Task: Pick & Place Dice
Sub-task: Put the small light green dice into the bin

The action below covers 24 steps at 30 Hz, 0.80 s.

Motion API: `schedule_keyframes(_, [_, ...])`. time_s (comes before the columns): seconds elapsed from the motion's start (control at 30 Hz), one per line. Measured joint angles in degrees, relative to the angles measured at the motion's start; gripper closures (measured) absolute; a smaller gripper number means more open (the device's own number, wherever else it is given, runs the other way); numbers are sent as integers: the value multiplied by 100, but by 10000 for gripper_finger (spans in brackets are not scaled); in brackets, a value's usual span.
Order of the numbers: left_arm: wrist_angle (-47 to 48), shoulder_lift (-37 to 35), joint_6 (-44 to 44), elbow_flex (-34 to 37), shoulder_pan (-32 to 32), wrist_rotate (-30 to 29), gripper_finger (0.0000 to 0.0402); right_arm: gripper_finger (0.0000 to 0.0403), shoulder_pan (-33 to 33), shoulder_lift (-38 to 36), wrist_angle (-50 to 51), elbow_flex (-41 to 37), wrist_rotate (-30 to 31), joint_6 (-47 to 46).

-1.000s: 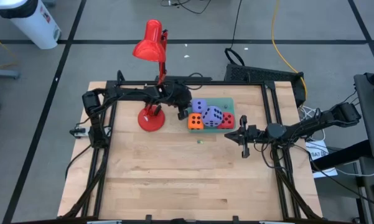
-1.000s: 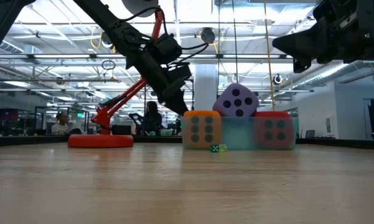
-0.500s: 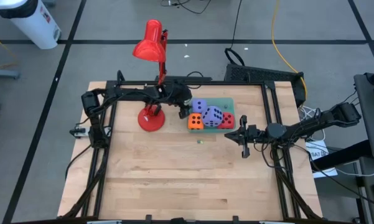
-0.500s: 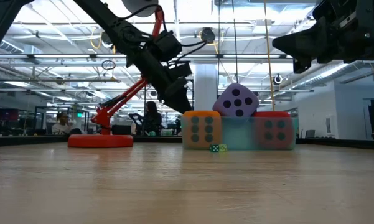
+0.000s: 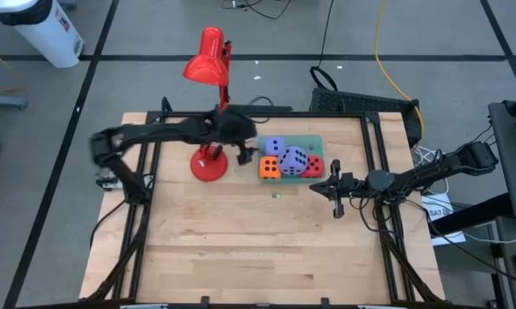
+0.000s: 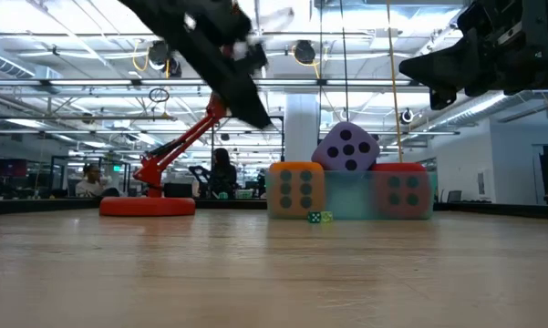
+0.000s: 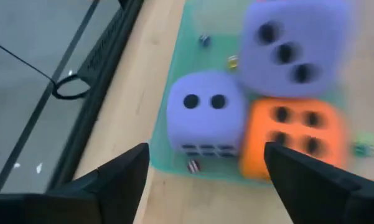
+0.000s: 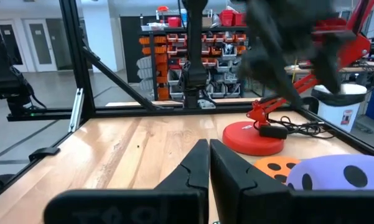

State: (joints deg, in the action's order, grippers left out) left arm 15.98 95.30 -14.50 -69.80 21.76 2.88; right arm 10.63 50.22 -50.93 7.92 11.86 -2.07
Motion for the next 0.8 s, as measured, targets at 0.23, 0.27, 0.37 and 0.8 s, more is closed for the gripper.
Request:
schedule_keyframes(0.23, [1854,-2198,479,-13,-557,235,182,399,-5,0,-170,0,9,199])
schedule_keyframes(0.27, [2124,-2414,524,-13,-656,181,213,399,-7,0,-243,0,14,257])
schedule_keyframes(0.37, [2435,-2958,804,69,-942,53,317,399,-7,-2,-519,0,15,371])
schedule_keyframes(0.8, [1611,-5677,888,1423,-1226,709,394,399,-89,0,-716,0,35,539])
